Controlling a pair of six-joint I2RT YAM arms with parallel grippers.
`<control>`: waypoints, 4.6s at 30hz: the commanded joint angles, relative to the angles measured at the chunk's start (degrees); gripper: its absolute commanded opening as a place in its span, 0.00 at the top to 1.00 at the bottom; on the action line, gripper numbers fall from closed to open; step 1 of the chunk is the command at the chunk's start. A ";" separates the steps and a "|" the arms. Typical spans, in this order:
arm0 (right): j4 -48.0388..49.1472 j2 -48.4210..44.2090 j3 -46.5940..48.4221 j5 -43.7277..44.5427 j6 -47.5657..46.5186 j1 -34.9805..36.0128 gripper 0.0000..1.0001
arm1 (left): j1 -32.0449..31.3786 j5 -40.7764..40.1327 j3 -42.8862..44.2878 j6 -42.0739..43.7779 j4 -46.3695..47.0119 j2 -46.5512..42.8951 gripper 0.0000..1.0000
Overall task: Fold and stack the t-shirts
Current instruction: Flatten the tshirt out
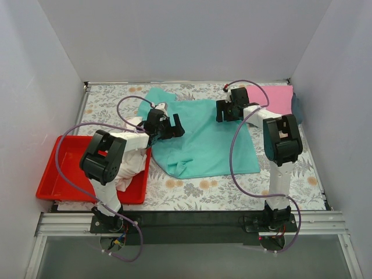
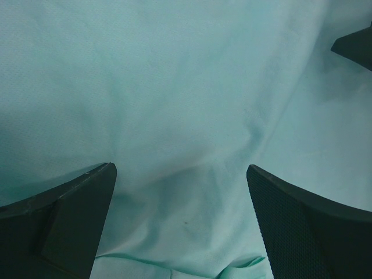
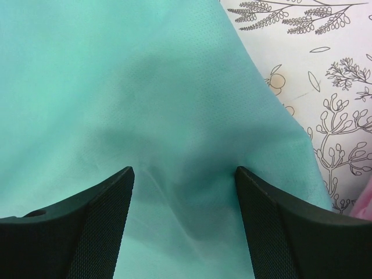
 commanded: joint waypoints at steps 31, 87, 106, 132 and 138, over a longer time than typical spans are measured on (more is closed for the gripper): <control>3.64 -50.94 -39.49 4.91 2.85 0.22 0.32 | -29.03 -34.08 -5.95 2.16 -21.25 -20.19 0.24; 1.97 -51.82 -45.03 5.88 4.52 0.14 0.29 | -12.95 -38.39 0.11 1.73 -24.06 -16.41 0.29; 1.97 -53.31 -45.73 4.91 4.78 0.14 0.29 | -27.19 -41.47 3.19 -1.53 -28.63 -9.91 0.23; -11.12 -66.32 -53.47 7.98 14.71 0.14 0.34 | -28.25 -39.27 2.40 0.93 -25.99 -5.51 0.64; -17.80 -68.96 -52.77 12.56 18.05 0.31 0.32 | -27.55 -39.44 2.31 0.85 -25.12 -5.51 0.94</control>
